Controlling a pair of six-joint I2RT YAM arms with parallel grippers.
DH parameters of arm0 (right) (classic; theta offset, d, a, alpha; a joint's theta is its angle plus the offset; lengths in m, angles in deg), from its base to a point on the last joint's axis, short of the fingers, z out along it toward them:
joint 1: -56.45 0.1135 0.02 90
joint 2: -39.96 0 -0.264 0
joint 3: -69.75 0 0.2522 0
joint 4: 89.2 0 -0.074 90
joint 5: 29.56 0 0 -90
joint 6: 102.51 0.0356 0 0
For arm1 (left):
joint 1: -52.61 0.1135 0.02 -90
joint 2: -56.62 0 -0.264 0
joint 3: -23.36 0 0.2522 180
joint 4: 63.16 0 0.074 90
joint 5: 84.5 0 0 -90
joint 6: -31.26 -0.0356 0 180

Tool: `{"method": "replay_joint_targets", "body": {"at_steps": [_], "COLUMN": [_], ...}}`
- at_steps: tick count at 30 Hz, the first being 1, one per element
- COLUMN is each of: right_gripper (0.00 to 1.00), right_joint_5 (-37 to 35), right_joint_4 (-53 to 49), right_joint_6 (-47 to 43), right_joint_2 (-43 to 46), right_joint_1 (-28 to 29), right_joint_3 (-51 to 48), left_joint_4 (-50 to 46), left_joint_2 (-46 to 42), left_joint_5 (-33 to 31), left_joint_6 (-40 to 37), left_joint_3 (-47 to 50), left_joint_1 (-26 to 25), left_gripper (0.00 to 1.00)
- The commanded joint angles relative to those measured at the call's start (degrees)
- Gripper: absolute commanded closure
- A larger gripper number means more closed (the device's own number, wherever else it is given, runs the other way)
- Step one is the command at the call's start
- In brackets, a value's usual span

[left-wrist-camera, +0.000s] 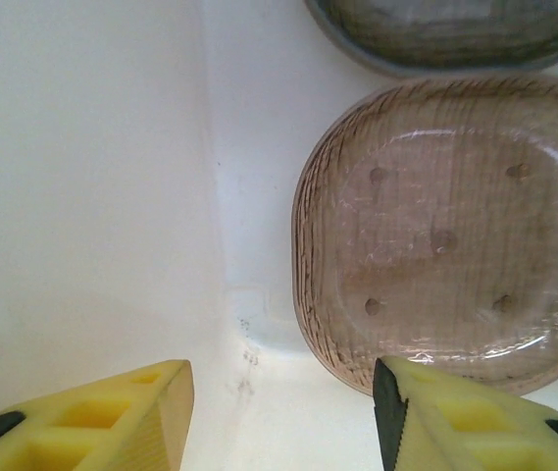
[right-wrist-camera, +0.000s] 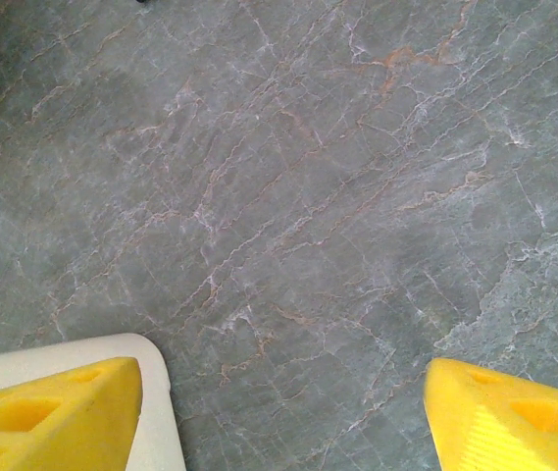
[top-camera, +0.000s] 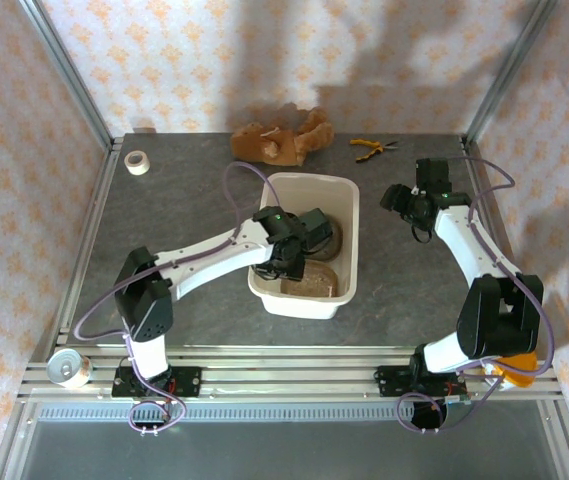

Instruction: Place the plates into the plastic bin on the countertop

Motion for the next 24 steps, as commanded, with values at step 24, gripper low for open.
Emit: {"method": "replay_joint_targets", "body": {"at_steps": [24], "right_gripper": [0.0], "right_joint_5": [-19.5], "right_joint_4": [-2.2], "right_joint_6": [-3.2], "right_joint_2": [3.1], "right_joint_1": [-0.4], "right_joint_3": [0.9], "left_joint_4": [25.2], "left_joint_2": [-24.2], "left_joint_5": [-22.4], "left_joint_6": [-15.6], "left_joint_3": [11.2], "left_joint_1": [22.3], "left_gripper": [0.18]}}
